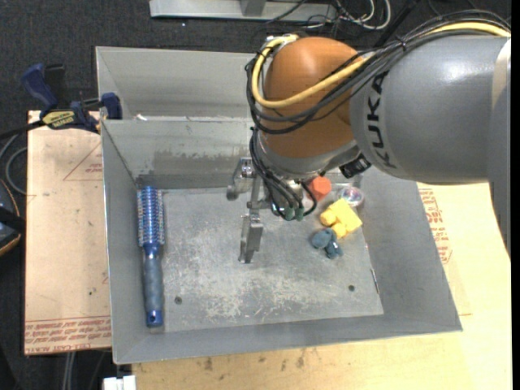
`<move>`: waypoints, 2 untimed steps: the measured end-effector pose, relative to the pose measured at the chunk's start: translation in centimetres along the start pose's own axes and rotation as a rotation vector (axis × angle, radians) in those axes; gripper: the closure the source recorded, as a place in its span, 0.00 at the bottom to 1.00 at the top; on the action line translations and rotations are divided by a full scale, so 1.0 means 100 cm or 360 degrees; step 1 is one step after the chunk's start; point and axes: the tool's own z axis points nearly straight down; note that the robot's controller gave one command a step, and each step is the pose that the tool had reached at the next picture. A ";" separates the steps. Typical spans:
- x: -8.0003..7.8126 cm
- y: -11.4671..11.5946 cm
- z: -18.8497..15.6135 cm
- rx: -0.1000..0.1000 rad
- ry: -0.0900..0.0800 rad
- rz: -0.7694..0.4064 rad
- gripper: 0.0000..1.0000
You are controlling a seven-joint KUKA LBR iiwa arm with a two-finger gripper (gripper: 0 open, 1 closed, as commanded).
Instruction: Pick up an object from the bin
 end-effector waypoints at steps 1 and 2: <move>0.058 -0.049 0.096 0.0004 0.0007 -0.0148 0.00; 0.057 -0.066 0.036 0.0000 -0.0023 -0.0090 0.00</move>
Offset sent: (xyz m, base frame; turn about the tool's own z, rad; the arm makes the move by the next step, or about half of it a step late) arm -0.0550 -0.0469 -0.0906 -0.0963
